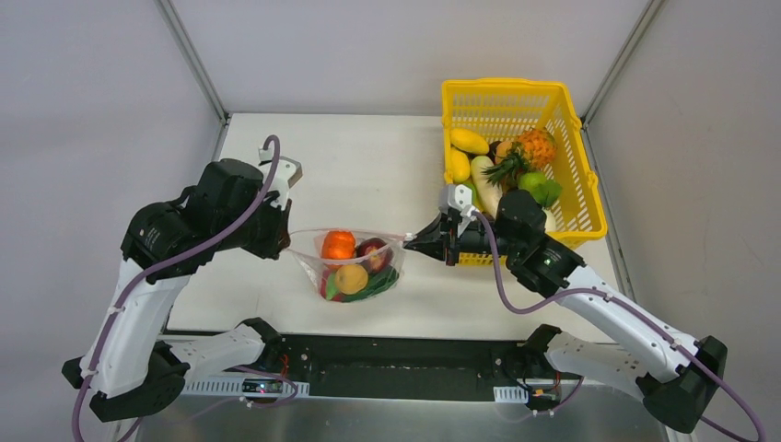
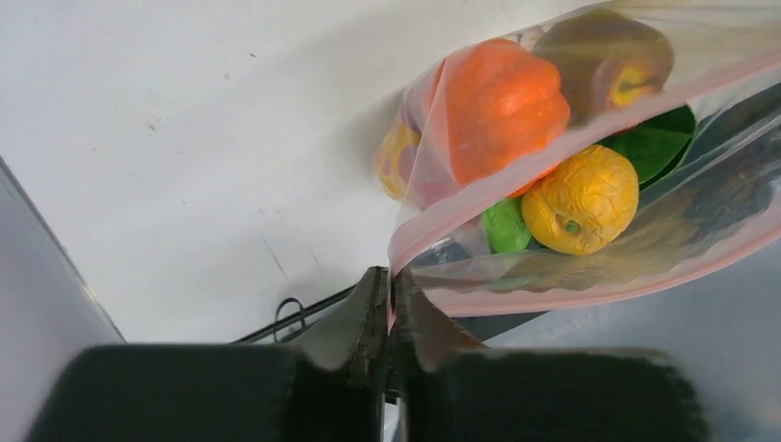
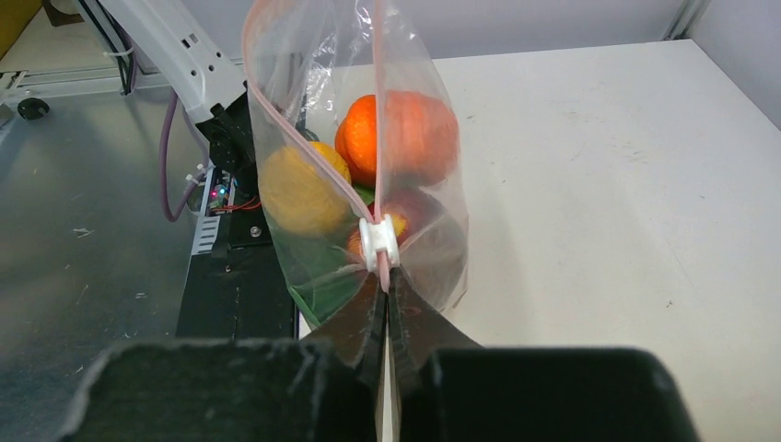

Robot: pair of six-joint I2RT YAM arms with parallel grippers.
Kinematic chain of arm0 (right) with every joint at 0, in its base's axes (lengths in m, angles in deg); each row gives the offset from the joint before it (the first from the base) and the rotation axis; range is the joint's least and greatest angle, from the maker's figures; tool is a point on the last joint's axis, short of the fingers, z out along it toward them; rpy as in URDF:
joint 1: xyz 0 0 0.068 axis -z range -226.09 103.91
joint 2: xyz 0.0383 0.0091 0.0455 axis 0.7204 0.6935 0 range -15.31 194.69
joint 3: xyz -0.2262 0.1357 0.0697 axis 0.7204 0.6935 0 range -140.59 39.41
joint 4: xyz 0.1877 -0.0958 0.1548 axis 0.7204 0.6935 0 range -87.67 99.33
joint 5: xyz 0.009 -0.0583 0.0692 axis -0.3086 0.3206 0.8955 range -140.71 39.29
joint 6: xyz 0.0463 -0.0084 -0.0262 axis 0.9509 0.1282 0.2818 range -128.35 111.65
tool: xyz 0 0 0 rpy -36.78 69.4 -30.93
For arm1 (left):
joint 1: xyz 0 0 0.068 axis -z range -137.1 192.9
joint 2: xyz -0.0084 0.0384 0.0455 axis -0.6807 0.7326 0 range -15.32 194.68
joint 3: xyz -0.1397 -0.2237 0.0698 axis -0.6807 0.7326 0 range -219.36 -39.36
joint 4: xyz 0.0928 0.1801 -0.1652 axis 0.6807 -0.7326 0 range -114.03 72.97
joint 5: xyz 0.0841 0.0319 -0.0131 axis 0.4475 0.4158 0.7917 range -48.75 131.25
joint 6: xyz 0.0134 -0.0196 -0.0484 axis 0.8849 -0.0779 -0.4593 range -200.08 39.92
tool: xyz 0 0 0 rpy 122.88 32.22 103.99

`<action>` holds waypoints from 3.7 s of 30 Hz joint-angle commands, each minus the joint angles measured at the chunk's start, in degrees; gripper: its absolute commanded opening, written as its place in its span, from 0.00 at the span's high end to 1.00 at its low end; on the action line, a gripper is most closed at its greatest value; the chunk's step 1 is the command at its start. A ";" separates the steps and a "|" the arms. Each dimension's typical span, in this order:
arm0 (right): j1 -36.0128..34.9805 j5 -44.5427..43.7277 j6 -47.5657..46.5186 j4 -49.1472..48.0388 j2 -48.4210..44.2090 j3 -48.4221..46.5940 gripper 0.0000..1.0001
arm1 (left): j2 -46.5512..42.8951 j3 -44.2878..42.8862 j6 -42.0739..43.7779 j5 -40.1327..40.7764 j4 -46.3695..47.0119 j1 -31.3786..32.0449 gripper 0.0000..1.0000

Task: Place the food in the zip-top bag and seal the zipper
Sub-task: Zip the zipper food storage bag at the center of the board.

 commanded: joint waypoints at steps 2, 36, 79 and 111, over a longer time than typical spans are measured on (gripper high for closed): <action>0.62 3.33 1.96 -1.90 0.75 -4.31 1.00 | -0.49 -2.30 -0.19 1.63 2.26 -0.52 0.67; 2.22 5.04 6.12 1.61 3.81 -7.29 1.00 | 6.05 10.58 10.15 -12.47 48.52 20.52 0.27; 4.64 8.31 9.32 -0.67 2.71 -6.43 1.00 | 9.51 13.28 12.57 -20.81 45.51 20.89 0.81; 5.26 10.24 8.70 -0.91 2.40 -5.63 1.00 | 8.19 16.20 9.34 -19.93 53.04 20.86 0.69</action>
